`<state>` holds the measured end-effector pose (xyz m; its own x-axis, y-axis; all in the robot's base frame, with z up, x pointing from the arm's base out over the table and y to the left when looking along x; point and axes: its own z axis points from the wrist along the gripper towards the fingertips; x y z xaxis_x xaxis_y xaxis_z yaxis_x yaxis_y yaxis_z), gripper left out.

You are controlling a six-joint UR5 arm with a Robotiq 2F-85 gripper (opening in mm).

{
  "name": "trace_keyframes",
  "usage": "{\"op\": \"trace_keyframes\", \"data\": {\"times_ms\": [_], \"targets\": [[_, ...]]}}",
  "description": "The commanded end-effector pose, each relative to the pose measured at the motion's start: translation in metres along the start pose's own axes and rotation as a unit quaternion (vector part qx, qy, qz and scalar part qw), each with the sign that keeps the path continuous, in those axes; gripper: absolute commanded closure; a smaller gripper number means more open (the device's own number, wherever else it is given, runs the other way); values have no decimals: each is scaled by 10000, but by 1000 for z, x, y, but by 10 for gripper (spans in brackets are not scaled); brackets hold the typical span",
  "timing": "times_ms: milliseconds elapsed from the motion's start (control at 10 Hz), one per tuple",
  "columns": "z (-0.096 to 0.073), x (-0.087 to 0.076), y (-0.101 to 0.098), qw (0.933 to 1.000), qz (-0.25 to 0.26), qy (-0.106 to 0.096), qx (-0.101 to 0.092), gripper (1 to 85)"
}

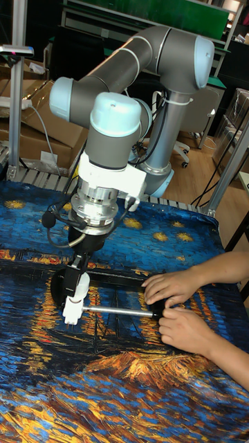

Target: Install the light bulb by rotating it

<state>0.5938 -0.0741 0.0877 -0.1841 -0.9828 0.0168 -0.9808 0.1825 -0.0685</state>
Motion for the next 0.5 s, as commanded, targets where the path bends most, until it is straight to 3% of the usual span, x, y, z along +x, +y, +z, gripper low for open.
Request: {"op": "trace_keyframes", "data": {"times_ms": [0, 400], "targets": [[0, -1, 2, 9994, -357, 12, 5, 133], [0, -5, 6, 9990, -428, -71, -61, 150]]}}
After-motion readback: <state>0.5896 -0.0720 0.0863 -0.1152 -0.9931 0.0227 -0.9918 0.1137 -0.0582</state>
